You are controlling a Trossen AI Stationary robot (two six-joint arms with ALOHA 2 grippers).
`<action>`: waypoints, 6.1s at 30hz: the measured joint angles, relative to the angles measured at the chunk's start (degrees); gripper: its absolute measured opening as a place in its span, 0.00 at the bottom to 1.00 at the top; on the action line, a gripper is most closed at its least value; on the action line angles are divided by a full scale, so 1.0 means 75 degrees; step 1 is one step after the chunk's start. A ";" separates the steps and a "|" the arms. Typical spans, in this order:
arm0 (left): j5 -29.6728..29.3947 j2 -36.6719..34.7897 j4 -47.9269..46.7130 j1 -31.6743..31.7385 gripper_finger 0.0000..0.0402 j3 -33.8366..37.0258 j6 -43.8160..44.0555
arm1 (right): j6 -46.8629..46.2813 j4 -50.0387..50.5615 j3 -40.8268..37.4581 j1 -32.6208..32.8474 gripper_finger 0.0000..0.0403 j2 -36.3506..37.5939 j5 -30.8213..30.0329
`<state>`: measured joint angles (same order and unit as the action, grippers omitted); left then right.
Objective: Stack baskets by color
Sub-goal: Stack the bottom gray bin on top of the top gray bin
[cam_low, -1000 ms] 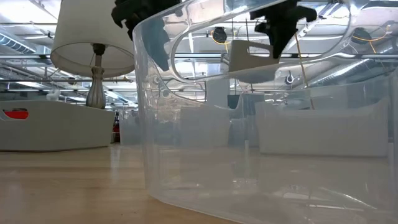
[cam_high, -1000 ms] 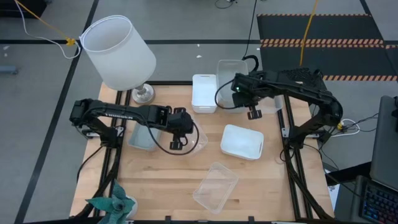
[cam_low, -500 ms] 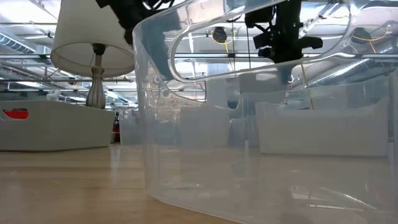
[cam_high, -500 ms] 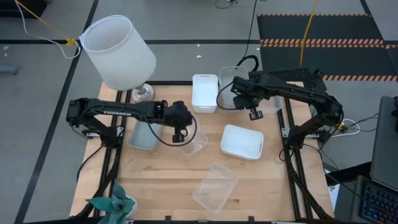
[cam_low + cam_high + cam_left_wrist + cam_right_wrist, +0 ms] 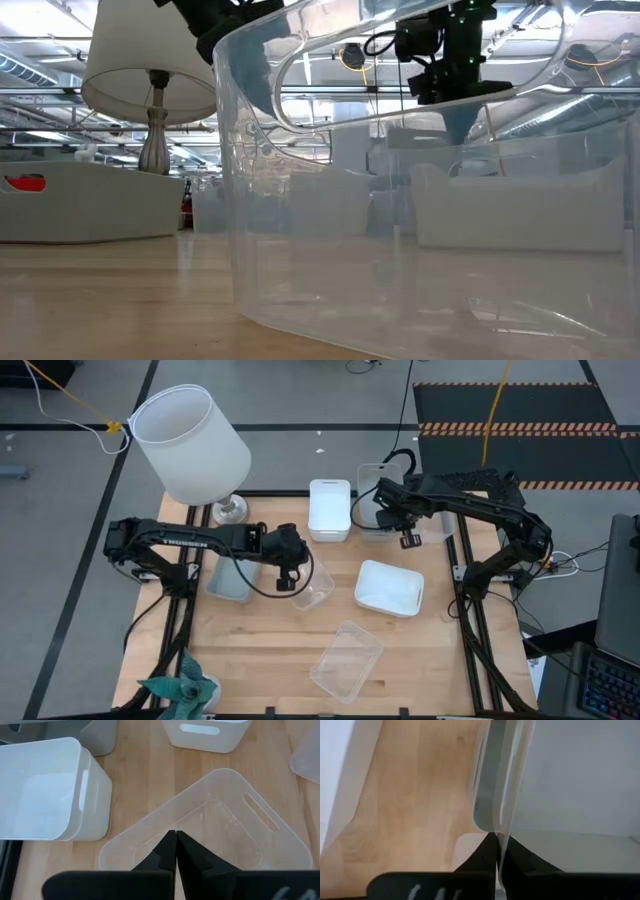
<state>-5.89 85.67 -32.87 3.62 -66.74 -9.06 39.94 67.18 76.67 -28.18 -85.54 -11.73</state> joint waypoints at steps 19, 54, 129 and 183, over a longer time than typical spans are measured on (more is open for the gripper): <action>-0.0003 0.0000 0.0013 0.0000 0.04 0.0000 0.0013 | 0.0224 -0.0502 -0.0724 -0.0105 0.01 0.0000 0.0003; -0.0006 0.0000 0.0022 0.0000 0.04 -0.0009 0.0047 | 0.0169 -0.0726 -0.0721 -0.0102 0.02 0.0000 0.0006; -0.0003 0.0000 0.0020 0.0000 0.04 -0.0009 0.0016 | -0.0664 -0.0998 -0.0718 -0.0176 0.35 0.0000 0.0532; 0.0115 0.0003 0.0401 -0.0001 0.04 -0.0009 -0.0160 | -0.1352 -0.3033 -0.2441 0.0714 0.00 0.0012 -0.0458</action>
<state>-5.03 85.69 -29.86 3.61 -66.81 -10.26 29.80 44.44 58.37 -22.83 -85.45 -15.16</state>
